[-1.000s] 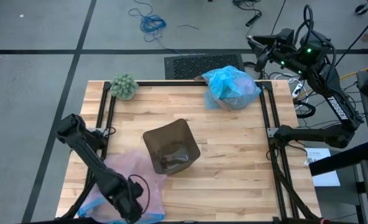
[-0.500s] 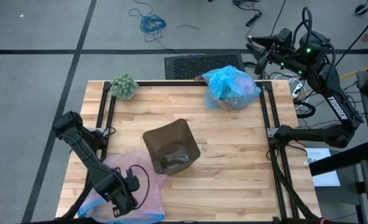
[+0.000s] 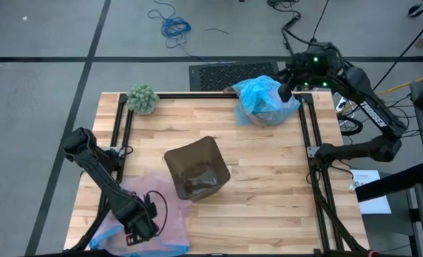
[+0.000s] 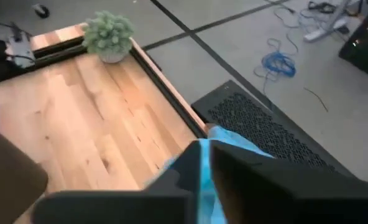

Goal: Place trash/remove bag and relplace
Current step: Insert the pink trash bag into the trash bin

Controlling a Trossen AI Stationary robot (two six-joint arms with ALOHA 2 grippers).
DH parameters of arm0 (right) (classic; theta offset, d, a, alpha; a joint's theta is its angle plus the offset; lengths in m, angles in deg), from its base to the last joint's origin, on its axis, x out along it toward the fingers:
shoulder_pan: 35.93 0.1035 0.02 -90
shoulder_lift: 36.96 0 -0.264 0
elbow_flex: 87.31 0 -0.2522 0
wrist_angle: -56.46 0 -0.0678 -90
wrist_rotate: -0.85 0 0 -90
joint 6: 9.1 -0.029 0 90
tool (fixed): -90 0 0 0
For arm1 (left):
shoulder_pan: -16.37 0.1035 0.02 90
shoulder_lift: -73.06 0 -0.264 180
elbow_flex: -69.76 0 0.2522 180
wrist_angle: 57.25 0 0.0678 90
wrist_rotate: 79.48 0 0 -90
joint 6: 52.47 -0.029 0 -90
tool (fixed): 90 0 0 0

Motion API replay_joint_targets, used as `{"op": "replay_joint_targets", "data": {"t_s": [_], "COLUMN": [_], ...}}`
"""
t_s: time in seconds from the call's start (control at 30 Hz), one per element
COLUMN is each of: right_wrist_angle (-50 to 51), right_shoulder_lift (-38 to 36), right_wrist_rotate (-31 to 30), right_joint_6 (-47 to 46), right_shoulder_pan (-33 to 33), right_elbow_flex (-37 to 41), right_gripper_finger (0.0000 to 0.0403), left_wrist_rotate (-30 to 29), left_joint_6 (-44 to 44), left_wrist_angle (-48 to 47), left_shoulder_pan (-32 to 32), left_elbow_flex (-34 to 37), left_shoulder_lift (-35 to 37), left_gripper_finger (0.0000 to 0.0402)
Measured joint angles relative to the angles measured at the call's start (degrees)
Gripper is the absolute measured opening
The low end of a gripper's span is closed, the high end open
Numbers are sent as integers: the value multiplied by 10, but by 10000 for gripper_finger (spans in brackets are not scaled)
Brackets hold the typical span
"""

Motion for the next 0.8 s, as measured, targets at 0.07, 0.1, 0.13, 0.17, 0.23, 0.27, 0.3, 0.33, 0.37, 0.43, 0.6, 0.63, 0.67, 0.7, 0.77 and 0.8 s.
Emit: {"op": "replay_joint_targets", "data": {"t_s": [0.07, 0.1, 0.13, 0.17, 0.23, 0.27, 0.3, 0.33, 0.37, 0.43, 0.6, 0.63, 0.67, 0.7, 0.77, 0.8], "right_wrist_angle": [-6, -7, -6, -6, -6, -6, -6, -6, -6, -6, -9, -9, -9, -9, -10, -10], "right_shoulder_lift": [-1, -2, -3, -3, -1, -1, -2, -2, -2, -2, -2, -2, -2, -2, -2, -2], "right_wrist_rotate": [5, 8, 15, 20, 20, 20, 19, 19, 19, 19, 18, 18, 17, 17, 17, 17], "right_joint_6": [3, 2, -5, -13, -28, -32, -33, -33, -33, -33, -33, -34, -36, -36, -36, -36], "right_shoulder_pan": [5, 7, 7, 7, 7, 7, 7, 7, 7, 7, 7, 7, 7, 7, 7, 7], "right_elbow_flex": [0, 0, 0, 0, 0, 0, 0, 0, 0, 0, 0, 0, 0, 0, 0, 0], "right_gripper_finger": [16, 21, 28, 35, 50, 57, 64, 69, 75, 82, 86, 86, 86, 86, 86, 86], "left_wrist_rotate": [0, 1, 1, 1, 3, 4, 9, 17, 28, 59, 126, 129, 135, 139, 141, 140], "left_joint_6": [-1, -1, -1, 0, 0, 0, 0, -1, 0, 4, 5, 6, 9, 17, 33, 39], "left_wrist_angle": [23, 27, 28, 35, 49, 58, 69, 82, 90, 110, 149, 148, 148, 149, 148, 147], "left_shoulder_pan": [0, 0, 0, 0, 0, 0, 0, -1, -1, -1, -1, -1, -1, -1, 1, 2], "left_elbow_flex": [10, 14, 18, 22, 32, 39, 47, 55, 63, 82, 86, 78, 68, 57, 30, 13], "left_shoulder_lift": [0, 0, 0, 0, 0, 0, 0, 0, 0, 0, 0, 0, 0, 1, 1, 1], "left_gripper_finger": [146, 146, 146, 146, 146, 146, 146, 146, 145, 131, 17, 11, 6, 4, 2, 2]}}
